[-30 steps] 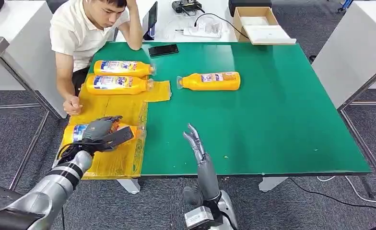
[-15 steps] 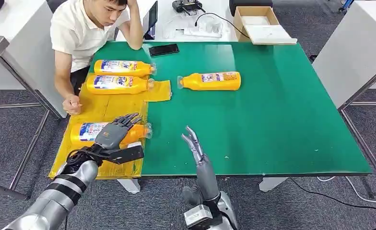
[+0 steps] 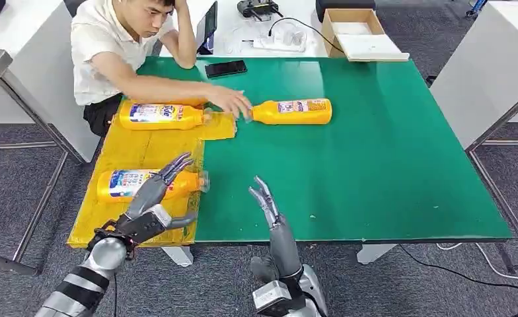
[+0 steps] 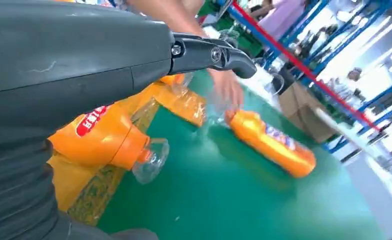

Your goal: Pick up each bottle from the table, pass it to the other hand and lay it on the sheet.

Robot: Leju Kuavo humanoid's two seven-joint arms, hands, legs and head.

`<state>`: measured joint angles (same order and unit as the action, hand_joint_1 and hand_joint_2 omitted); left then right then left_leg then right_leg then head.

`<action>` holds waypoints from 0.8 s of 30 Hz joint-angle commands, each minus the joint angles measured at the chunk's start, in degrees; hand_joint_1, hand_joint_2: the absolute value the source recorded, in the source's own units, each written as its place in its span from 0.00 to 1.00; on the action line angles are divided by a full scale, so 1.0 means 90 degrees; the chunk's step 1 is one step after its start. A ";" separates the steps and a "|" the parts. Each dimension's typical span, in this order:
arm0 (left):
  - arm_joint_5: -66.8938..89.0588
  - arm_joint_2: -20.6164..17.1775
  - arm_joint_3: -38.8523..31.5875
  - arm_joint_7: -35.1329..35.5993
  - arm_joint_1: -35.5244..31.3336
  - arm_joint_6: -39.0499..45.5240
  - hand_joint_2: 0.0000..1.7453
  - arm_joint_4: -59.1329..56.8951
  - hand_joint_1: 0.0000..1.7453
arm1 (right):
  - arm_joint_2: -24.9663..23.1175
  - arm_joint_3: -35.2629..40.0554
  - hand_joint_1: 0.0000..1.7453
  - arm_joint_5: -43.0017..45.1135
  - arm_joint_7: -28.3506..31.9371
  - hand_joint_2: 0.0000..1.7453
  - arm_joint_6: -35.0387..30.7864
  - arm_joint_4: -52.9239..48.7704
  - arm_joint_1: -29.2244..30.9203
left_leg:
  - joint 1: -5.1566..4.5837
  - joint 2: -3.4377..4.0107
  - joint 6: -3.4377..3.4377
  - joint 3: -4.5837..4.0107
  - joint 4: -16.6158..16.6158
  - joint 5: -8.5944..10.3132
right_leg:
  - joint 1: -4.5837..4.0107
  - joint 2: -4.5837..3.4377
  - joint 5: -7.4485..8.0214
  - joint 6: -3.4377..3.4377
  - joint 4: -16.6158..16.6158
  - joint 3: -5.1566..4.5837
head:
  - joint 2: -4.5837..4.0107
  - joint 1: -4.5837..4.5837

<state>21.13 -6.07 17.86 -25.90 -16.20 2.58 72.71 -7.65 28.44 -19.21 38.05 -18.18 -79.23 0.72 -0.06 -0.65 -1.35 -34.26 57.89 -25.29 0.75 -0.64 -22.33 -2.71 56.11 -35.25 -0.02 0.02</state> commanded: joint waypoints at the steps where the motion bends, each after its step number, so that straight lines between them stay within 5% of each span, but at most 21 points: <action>1: -0.2517 0.0978 -0.1156 -0.0044 0.0774 -0.0344 1.00 0.1503 0.00 | 0.0073 -0.0160 0.00 0.0023 0.0216 0.00 -0.0335 0.0037 -0.0074 | 0.0005 -0.0003 0.0005 0.0010 -0.0002 -0.0006 | -0.0006 0.0010 -0.0007 0.0006 -0.0004 0.0014 | 0.0002 0.0002; 3: -0.3983 0.1217 -0.1324 0.0409 0.1178 -0.0834 1.00 0.1859 0.00 | 0.0072 -0.0576 0.00 0.0292 0.0216 0.00 -0.0665 -0.0292 -0.0246 | 0.0002 0.0002 0.0004 0.0017 -0.0002 -0.0010 | -0.0004 0.0003 -0.0009 0.0006 -0.0004 0.0017 | 0.0000 0.0002; 12: -0.4035 0.1394 -0.0535 0.0285 0.2297 -0.0521 1.00 0.2432 0.00 | -0.0093 -0.2587 0.00 0.1121 0.0176 0.00 -0.1271 -0.1219 -0.0646 | -0.0006 -0.0006 0.0000 0.0024 -0.0001 -0.0023 | 0.0003 0.0018 -0.0022 0.0003 -0.0006 0.0027 | 0.0002 0.0002; 18: -0.4032 0.1353 -0.0524 0.0281 0.2244 -0.0490 1.00 0.2376 0.00 | -0.0150 -0.2625 0.00 0.1153 0.0208 0.00 -0.1237 -0.1128 -0.0619 | -0.0005 0.0004 0.0001 0.0026 -0.0004 -0.0027 | -0.0002 0.0010 -0.0017 0.0011 -0.0008 0.0025 | 0.0002 0.0002; 19: -0.3962 0.1358 -0.0500 0.0265 0.2256 -0.0414 1.00 0.2365 0.00 | -0.0191 -0.2695 0.00 0.1174 0.0200 1.00 -0.1279 -0.1101 -0.0595 | -0.0007 0.0002 -0.0004 0.0007 -0.0002 -0.0020 | 0.0001 0.0007 -0.0010 0.0004 -0.0008 0.0007 | 0.0000 0.0002; 20: -0.3952 0.1365 -0.0472 0.0272 0.2268 -0.0396 1.00 0.2333 0.00 | -0.0233 -0.2763 0.00 0.1186 0.0187 1.00 -0.1352 -0.1053 -0.0564 | -0.0005 0.0003 0.0002 0.0024 -0.0004 -0.0026 | -0.0002 0.0011 -0.0018 0.0011 -0.0006 0.0022 | 0.0000 0.0000; 21: -0.3863 0.1374 -0.0454 0.0240 0.2278 -0.0302 1.00 0.2310 0.00 | -0.0244 -0.2783 0.00 0.1188 0.0165 0.00 -0.1378 -0.0970 -0.0523 | -0.0005 0.0001 -0.0002 0.0014 -0.0005 -0.0020 | 0.0000 0.0010 -0.0011 0.0005 -0.0008 0.0013 | 0.0002 0.0002; 24: -0.3268 0.1370 -0.0279 -0.0022 0.2253 0.0150 1.00 0.2167 0.00 | -0.0056 -0.2541 0.00 0.0838 -0.0033 0.00 -0.1250 -0.0496 -0.0349 | -0.0003 0.0005 -0.0004 0.0015 -0.0006 -0.0018 | 0.0000 0.0005 -0.0008 0.0002 -0.0010 0.0012 | 0.0002 0.0000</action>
<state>-13.90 6.14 12.31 -23.80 4.46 -0.76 94.58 -8.39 7.28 -8.90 38.18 -29.92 -89.61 -5.03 -0.11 -0.62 -1.44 -34.27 57.89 -25.42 0.78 -0.64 -22.37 -2.75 56.09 -35.29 0.00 0.02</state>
